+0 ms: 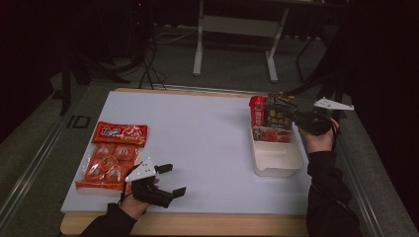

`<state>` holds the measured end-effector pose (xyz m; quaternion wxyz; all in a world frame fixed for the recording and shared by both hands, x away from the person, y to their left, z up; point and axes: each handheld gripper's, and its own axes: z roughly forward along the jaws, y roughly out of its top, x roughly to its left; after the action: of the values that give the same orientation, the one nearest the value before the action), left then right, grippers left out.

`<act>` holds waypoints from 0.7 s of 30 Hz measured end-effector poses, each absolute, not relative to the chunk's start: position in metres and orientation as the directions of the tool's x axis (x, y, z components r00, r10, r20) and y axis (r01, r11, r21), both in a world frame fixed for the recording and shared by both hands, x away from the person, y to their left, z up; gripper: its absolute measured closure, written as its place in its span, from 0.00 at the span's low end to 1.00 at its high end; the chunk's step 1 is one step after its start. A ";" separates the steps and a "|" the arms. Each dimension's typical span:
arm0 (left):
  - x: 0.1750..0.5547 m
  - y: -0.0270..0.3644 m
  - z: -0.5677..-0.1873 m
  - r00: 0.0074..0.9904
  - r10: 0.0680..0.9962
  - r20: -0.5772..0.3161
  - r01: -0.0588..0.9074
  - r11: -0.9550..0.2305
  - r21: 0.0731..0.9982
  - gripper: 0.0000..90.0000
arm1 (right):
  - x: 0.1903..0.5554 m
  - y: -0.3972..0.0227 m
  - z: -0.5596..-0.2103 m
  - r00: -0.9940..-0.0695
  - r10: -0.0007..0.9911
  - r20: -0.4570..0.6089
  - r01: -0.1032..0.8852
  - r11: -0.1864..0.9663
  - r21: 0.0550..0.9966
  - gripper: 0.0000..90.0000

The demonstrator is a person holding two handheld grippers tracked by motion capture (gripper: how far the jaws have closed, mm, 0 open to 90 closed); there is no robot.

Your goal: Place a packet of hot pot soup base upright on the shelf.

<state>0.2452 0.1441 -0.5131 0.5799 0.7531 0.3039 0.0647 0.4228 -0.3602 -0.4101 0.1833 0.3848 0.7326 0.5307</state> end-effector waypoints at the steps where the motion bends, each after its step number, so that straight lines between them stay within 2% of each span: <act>1: 0.245 0.144 -0.513 0.807 0.533 -0.255 0.382 -0.142 0.913 0.03 | 0.422 -0.365 -0.413 -0.631 0.759 0.160 0.376 0.119 0.919 0.81; 4: 0.246 0.144 -0.513 0.806 0.535 -0.255 0.383 -0.141 0.913 0.03 | 0.418 -0.376 -0.419 -0.610 0.772 0.176 0.385 0.094 0.918 0.80; 9: 0.245 0.143 -0.513 0.813 0.539 -0.223 0.356 -0.157 0.921 0.03 | 0.413 -0.383 -0.420 -0.582 0.790 0.196 0.414 0.080 0.907 0.71; 14: 0.245 0.142 -0.512 0.821 0.525 -0.225 0.353 -0.156 0.923 0.03 | 0.402 -0.383 -0.406 -0.561 0.809 0.177 0.391 0.071 0.917 0.51; 18: 0.245 0.141 -0.511 0.817 0.516 -0.257 0.383 -0.153 0.911 0.03 | 0.388 -0.380 -0.386 -0.562 0.815 0.140 0.337 0.071 0.939 0.41; 21: 0.243 0.140 -0.510 0.823 0.514 -0.244 0.372 -0.161 0.914 0.03 | 0.378 -0.375 -0.372 -0.567 0.816 0.112 0.299 0.077 0.951 0.34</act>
<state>0.2430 0.1400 -0.5096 0.5783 0.7595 0.2915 0.0611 0.3775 -0.3746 -0.3718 0.2357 0.4012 0.6951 0.5480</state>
